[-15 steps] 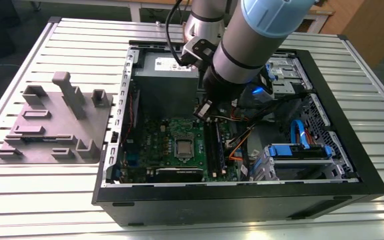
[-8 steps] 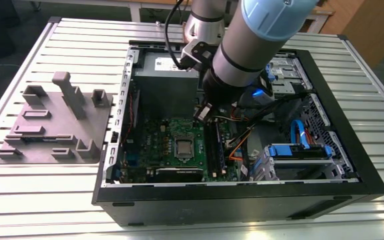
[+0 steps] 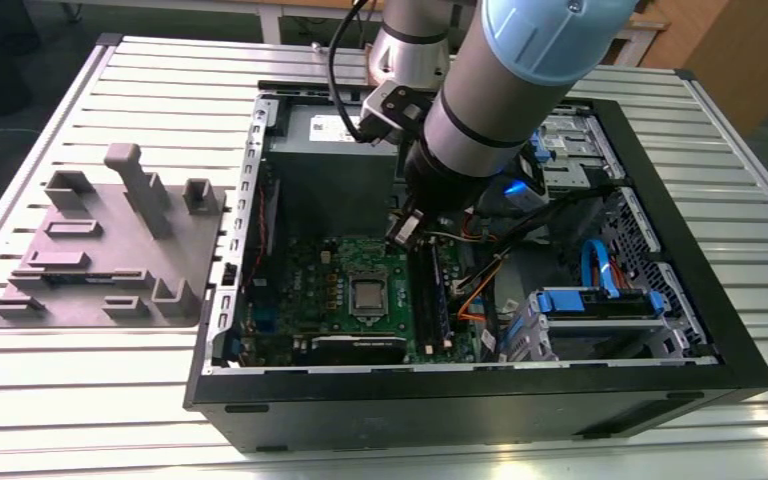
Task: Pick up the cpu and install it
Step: 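Install the first cpu locking lever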
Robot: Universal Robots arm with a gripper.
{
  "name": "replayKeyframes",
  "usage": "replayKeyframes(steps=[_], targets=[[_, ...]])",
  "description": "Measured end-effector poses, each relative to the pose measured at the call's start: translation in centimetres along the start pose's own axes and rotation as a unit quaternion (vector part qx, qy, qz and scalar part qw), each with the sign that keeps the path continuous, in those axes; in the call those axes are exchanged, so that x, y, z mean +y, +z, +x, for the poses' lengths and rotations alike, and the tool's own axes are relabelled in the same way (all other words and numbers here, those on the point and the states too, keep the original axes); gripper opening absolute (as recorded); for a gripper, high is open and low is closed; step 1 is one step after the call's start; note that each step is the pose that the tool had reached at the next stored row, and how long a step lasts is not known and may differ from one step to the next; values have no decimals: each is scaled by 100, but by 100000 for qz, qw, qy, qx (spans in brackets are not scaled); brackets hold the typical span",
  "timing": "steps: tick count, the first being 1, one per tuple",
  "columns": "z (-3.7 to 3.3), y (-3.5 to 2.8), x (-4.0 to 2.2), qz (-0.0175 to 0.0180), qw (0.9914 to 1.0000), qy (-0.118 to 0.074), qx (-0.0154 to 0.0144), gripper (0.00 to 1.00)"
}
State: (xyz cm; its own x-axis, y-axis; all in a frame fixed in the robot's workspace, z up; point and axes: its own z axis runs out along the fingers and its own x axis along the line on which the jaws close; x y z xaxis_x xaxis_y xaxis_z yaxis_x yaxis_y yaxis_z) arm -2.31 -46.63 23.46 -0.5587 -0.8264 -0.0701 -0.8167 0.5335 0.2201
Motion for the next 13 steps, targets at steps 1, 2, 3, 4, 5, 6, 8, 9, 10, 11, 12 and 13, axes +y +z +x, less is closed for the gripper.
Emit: replayKeyframes(steps=[1,2,3,4,5,6,8,9,10,11,12,13], targets=[[0,0,0,-1,100000,0,-1,11],[0,0,0,-1,100000,1,-3,11],[0,0,0,-1,100000,0,-4,11],[0,0,0,-2,100000,-2,-4,11],[0,0,0,0,100000,-4,-3,11],[0,0,0,-2,100000,-3,-1,11],[0,0,0,-2,100000,-5,-1,11],[0,0,0,6,100000,-12,-3,11],[1,1,2,54,100000,-16,-40,11],[3,2,5,132,100000,-32,-98,11],[8,3,12,300,99999,-73,-200,11],[15,4,21,534,99998,-123,-350,11]])
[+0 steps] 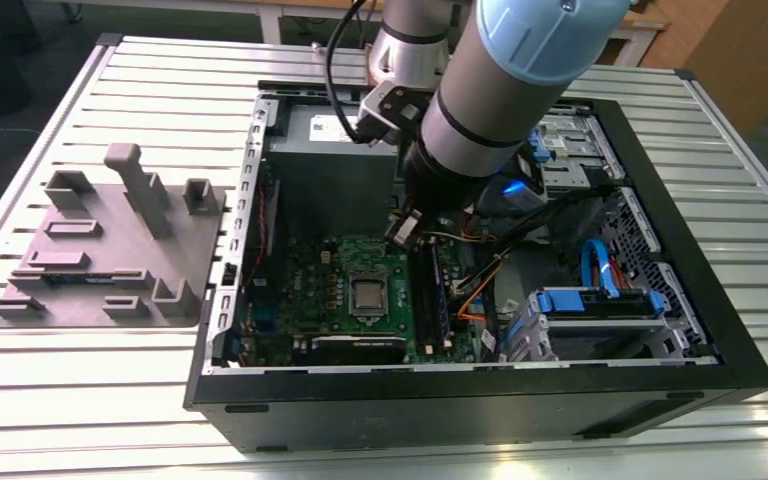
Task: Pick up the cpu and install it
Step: 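Install the first cpu locking lever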
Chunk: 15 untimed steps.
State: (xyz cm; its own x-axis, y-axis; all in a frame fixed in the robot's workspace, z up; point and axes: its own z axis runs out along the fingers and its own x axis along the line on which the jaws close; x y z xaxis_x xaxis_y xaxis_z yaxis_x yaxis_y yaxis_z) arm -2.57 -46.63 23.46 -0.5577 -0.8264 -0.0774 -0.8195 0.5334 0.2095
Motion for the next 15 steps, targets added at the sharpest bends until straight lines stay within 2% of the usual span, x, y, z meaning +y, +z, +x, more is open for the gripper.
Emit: replayKeyframes(steps=[3,6,12,15], targets=[[9,2,14,524,99998,-113,-342,11],[16,3,25,823,99995,-178,-528,11],[42,5,54,985,99986,-1231,-492,11],[71,0,46,1282,99974,-1779,-588,11]])
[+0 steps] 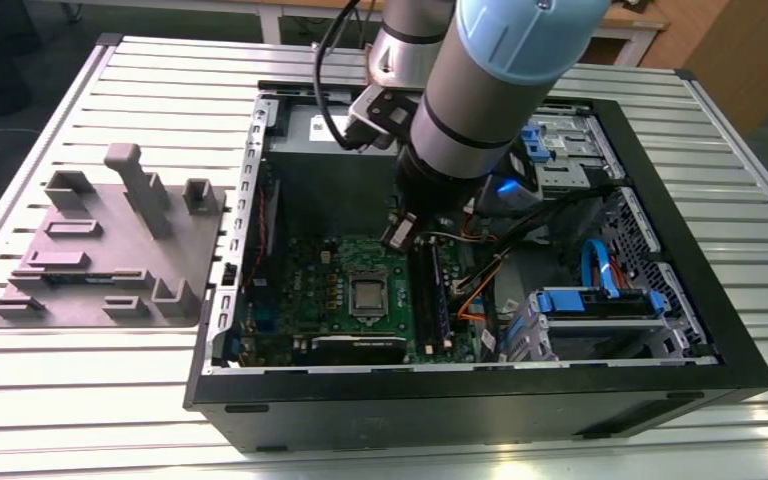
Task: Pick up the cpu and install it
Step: 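Install the first cpu locking lever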
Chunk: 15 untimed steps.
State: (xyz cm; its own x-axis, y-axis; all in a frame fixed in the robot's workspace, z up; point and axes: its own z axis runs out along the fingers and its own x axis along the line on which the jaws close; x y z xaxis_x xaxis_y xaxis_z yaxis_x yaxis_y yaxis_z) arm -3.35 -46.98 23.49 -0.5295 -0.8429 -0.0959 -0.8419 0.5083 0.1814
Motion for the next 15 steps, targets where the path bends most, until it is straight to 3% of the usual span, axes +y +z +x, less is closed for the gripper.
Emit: replayKeyframes(steps=[8,15], targets=[[82,-12,-27,520,99986,-1582,-147,11],[100,-16,-36,544,99982,-1821,-130,11]])
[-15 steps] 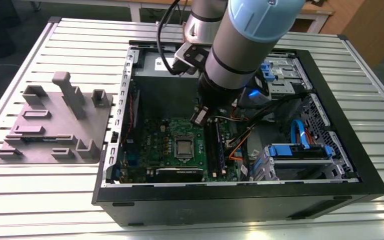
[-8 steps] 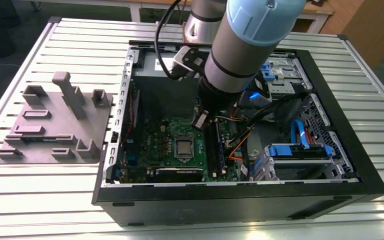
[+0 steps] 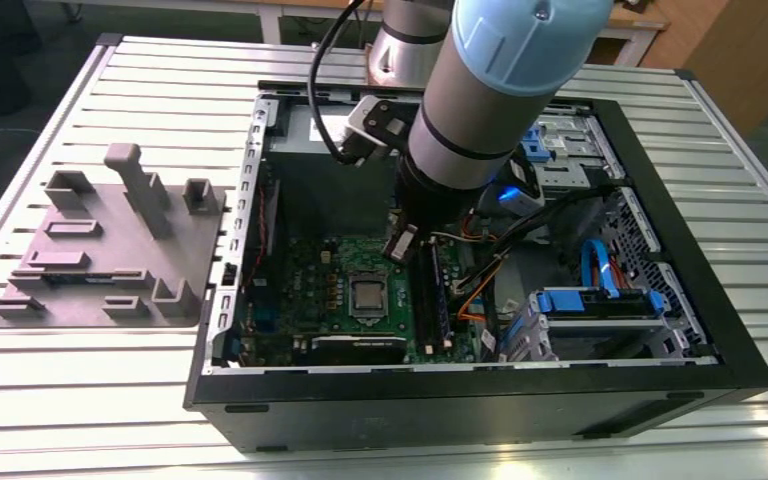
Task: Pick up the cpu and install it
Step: 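Install the first cpu locking lever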
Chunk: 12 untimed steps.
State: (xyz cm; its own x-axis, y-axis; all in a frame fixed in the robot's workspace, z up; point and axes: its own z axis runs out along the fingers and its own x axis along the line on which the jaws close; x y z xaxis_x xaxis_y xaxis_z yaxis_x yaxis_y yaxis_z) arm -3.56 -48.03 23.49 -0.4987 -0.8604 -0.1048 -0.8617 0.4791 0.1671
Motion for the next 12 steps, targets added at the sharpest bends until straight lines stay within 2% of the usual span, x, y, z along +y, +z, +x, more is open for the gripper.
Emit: replayKeyframes(steps=[12], targets=[[-3,-28,5,-1,100000,-1,-1,11]])
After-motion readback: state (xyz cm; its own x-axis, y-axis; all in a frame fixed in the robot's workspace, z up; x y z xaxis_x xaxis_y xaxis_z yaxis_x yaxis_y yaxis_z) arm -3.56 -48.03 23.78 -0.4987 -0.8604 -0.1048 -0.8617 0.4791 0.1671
